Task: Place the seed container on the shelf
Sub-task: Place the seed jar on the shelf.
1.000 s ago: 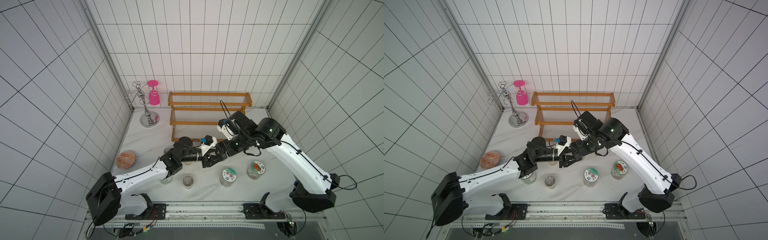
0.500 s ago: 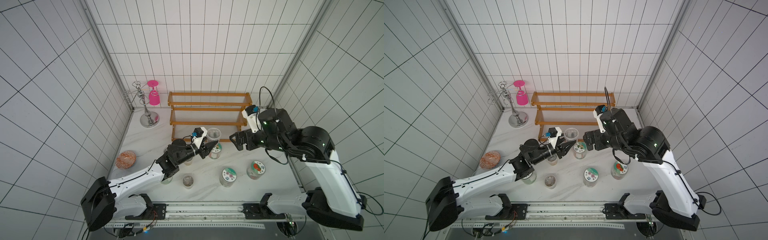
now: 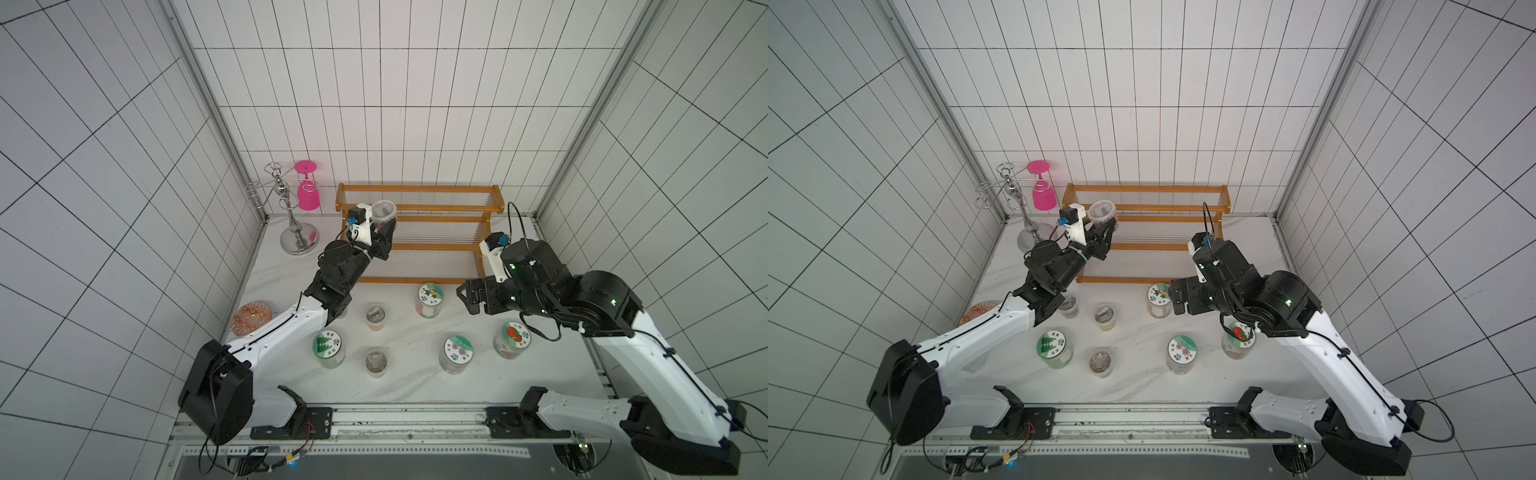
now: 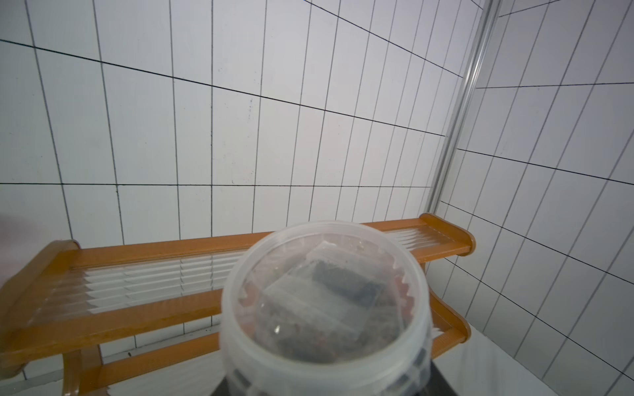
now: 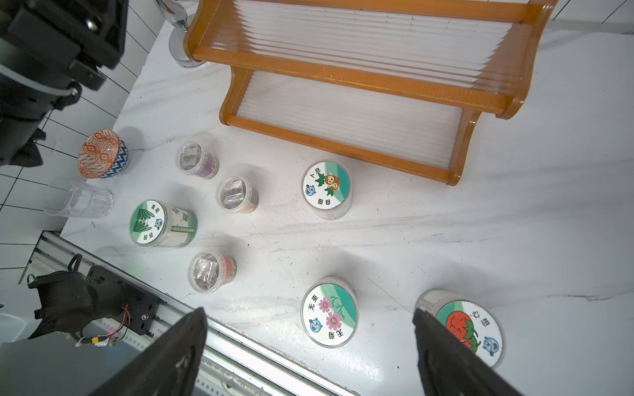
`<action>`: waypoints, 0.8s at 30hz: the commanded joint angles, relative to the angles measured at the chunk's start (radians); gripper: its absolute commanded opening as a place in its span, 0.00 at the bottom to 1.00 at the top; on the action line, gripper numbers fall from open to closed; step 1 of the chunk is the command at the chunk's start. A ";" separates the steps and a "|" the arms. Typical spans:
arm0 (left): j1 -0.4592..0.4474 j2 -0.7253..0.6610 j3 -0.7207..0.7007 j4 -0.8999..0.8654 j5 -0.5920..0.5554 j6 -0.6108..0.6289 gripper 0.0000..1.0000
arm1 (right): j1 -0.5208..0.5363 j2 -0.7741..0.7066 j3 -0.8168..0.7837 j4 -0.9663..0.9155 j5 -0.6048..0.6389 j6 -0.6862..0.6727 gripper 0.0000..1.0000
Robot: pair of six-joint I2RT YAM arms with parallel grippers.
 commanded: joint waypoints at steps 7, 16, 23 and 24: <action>0.087 0.134 0.183 0.000 -0.113 0.058 0.43 | -0.009 -0.015 -0.047 0.050 -0.004 0.016 0.97; 0.136 0.262 0.306 -0.065 -0.168 0.112 0.42 | -0.012 -0.017 -0.069 0.065 -0.008 0.016 0.97; 0.165 0.335 0.375 -0.112 -0.159 0.100 0.42 | -0.015 -0.017 -0.080 0.074 -0.007 0.015 0.97; 0.166 0.345 0.384 -0.120 -0.160 0.099 0.42 | -0.015 -0.016 -0.081 0.076 -0.008 0.015 0.97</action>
